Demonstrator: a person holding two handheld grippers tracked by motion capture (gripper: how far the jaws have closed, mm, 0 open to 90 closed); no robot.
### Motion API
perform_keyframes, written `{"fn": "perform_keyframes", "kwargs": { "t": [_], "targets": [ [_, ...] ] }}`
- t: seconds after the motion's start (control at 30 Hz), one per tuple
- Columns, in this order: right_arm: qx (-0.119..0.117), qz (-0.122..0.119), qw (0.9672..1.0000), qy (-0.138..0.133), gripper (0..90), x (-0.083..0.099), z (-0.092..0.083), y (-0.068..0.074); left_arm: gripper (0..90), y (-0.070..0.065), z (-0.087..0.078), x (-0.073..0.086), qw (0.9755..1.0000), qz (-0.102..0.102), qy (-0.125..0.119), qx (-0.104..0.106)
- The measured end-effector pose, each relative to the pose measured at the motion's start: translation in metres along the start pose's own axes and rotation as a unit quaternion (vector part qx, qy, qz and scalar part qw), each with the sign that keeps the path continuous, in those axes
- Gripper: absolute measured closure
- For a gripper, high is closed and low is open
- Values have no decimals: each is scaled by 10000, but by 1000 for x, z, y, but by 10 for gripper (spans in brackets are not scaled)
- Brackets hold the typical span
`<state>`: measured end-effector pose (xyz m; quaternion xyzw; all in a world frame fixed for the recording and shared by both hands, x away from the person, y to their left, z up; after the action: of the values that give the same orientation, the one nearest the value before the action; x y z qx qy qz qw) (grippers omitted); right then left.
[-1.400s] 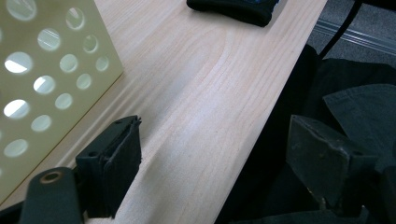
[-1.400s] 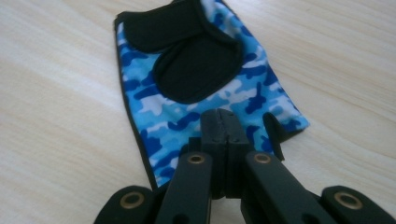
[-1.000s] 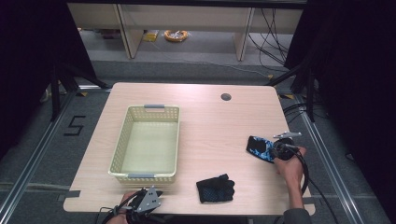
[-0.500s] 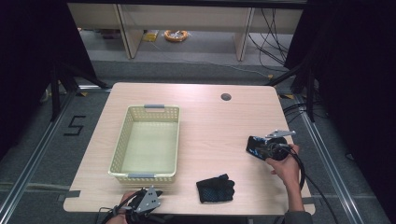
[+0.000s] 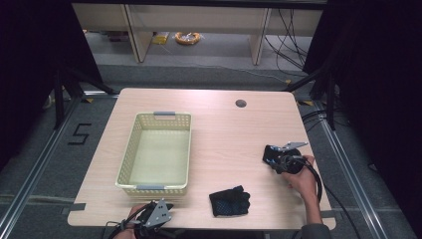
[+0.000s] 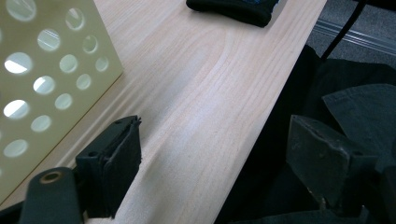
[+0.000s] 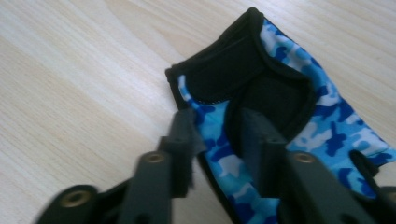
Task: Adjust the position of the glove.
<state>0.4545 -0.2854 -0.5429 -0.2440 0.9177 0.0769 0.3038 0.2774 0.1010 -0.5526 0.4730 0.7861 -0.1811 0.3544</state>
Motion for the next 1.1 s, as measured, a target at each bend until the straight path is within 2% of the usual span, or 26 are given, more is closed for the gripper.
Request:
{"fn": "perform_keyframes", "kwargs": {
  "t": [0.03, 0.07, 0.1, 0.13, 0.17, 0.2, 0.27, 0.3, 0.33, 0.4, 0.43, 0.5, 0.6, 0.63, 0.67, 0.7, 0.73, 0.77, 0.8, 0.83, 0.87, 0.9, 0.93, 1.03, 1.07, 1.1],
  "targets": [
    [-18, 4, 10000, -75, 775, 2, 0, -3, 176, 0, 0, 0, 10000, 2, -1, 0],
    [-18, 4, 10000, -75, 775, 2, 0, -3, 176, 1, 0, 0, 10000, 41, 24, -35],
    [-137, 29, 9999, -35, 844, 2, -2, -2, 176, 0, 1, 0, 10000, 27, 6, -40],
    [-137, 29, 9999, -35, 844, 2, -2, -2, 176, 0, 0, 0, 10000, 30, 14, -23],
    [-222, -136, 9996, -78, 871, 3, -2, -3, 177, 0, 0, 0, 10000, 28, 3, -31],
    [-235, -165, 9995, -93, 882, 2, -2, -2, 177, 0, 0, 0, 10000, 38, -2, -22],
    [-219, -189, 9995, -112, 885, 2, -2, -3, 177, 0, 0, 0, 10000, 35, 18, -17],
    [-128, -206, 9996, -150, 886, 1, -2, -4, 177, 1, 0, 0, 10000, 29, 15, -44],
    [-59, -405, 9987, -313, 887, -3, -4, -9, 177, 1, 0, 0, 10000, 32, 18, -38],
    [-104, -342, 9991, -216, 887, -3, -9, -9, 177, 0, 0, 0, 10000, -17, -9, 19],
    [-108, -321, 9992, -213, 887, -4, -13, -9, 177, 1, 0, 0, 10000, 11, -16, -37],
    [-114, -390, 9983, -424, 887, -8, -21, -9, 177, 1, 0, 0, 10000, 20, -7, -40],
    [-278, -493, 9962, -656, 887, -19, -36, 3, 177, 0, 0, 0, 10000, -21, -9, 1],
    [-365, -606, 9943, -800, 887, -25, -42, 10, 177, 0, 0, 0, 10000, -7, -2, -10],
    [-473, -803, 9908, -980, 888, -33, -51, 24, 177, 0, 0, 0, 10000, -37, -7, 10],
    [-558, -1039, 9872, -1073, 887, -38, -54, 32, 177, 0, 1, 0, 10000, -42, -8, 46],
    [-558, -1039, 9872, -1073, 887, -38, -54, 32, 177, 1, 1, 0, 10000, -36, -22, 21],
    [-654, -1223, 9840, -1121, 887, -41, -57, 41, 177, 1, -1, 0, 10000, -32, -28, -26],
    [-752, -1297, 9816, -1184, 887, -43, -62, 54, 178, 1, 0, 0, 10000, -40, -25, -4],
    [-906, -1548, 9760, -1238, 887, -45, -67, 69, 178, 1, -1, 0, 10000, -57, -36, 7],
    [-906, -1548, 9760, -1238, 887, -45, -67, 69, 178, 1, -1, 0, 10000, -17, -30, -40],
    [-1012, -1709, 9717, -1280, 888, -45, -69, 78, 178, 0, -1, -1, 10000, -61, -75, -9],
    [-1118, -1800, 9688, -1282, 888, -45, -71, 86, 178, -1, 0, -1, 9999, -77, -71, 41],
    [-1391, -2083, 9586, -1355, 888, -42, -74, 107, 178, 0, 0, 0, 10000, 26, 18, -16],
    [-1473, -2144, 9567, -1303, 888, -40, -74, 115, 178, 1, 0, 0, 10000, 10, 15, -39],
    [-1547, -2277, 9526, -1296, 888, -37, -73, 122, 178, 0, 1, 0, 10000, -13, 2, 3]
  ]
}}
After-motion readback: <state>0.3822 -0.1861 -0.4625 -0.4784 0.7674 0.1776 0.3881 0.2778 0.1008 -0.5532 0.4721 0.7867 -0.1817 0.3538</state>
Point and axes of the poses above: each handheld gripper's, and its own axes: z roughly forward along the jaws, x roughly out of its underside, y roughly to its left, the point moved 6 cm from there along z, roughly forward along the jaws, and after that the axes turned 3 degrees about z, right-handed, at the moved point
